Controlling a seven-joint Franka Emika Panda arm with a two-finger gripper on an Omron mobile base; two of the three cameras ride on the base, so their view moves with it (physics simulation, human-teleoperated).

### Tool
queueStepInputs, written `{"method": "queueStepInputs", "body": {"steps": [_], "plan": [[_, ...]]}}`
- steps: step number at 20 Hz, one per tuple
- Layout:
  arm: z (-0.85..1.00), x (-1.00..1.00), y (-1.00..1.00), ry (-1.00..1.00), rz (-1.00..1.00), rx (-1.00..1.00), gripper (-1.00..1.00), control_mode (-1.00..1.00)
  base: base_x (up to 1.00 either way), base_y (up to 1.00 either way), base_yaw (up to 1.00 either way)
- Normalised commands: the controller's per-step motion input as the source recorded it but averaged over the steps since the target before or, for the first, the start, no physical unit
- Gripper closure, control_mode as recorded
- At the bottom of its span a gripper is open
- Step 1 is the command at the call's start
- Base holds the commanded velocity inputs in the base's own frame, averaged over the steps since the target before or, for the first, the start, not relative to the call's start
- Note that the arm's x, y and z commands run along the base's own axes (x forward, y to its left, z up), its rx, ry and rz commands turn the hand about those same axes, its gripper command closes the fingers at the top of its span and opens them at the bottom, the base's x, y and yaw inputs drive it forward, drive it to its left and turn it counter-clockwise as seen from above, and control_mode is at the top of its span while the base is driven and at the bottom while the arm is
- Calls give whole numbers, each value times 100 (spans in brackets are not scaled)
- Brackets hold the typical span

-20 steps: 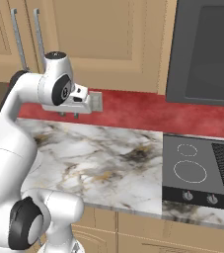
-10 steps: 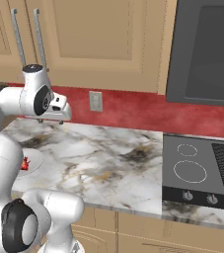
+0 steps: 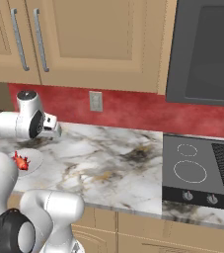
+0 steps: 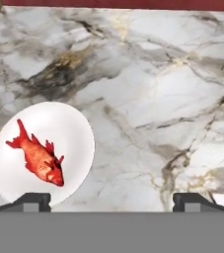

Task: Place the fish on the top rack of the oven, and slide the tray back inside. Close the oven door.

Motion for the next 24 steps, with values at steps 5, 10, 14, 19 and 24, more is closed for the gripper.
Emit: {"method": "queueStepInputs", "body": {"steps": [5, 10, 14, 19, 24], "plan": [[-30, 2, 52, 5, 4, -8, -100, -100, 0, 0, 0], [-51, 10, 84, 0, 8, -13, -100, -100, 0, 0, 0], [-39, 0, 83, 1, 8, -14, -100, -100, 0, 0, 0], [-28, 0, 68, 3, 6, -15, -100, -100, 0, 0, 0], [-11, 0, 31, 1, 2, -9, -100, -100, 0, 0, 0]]}}
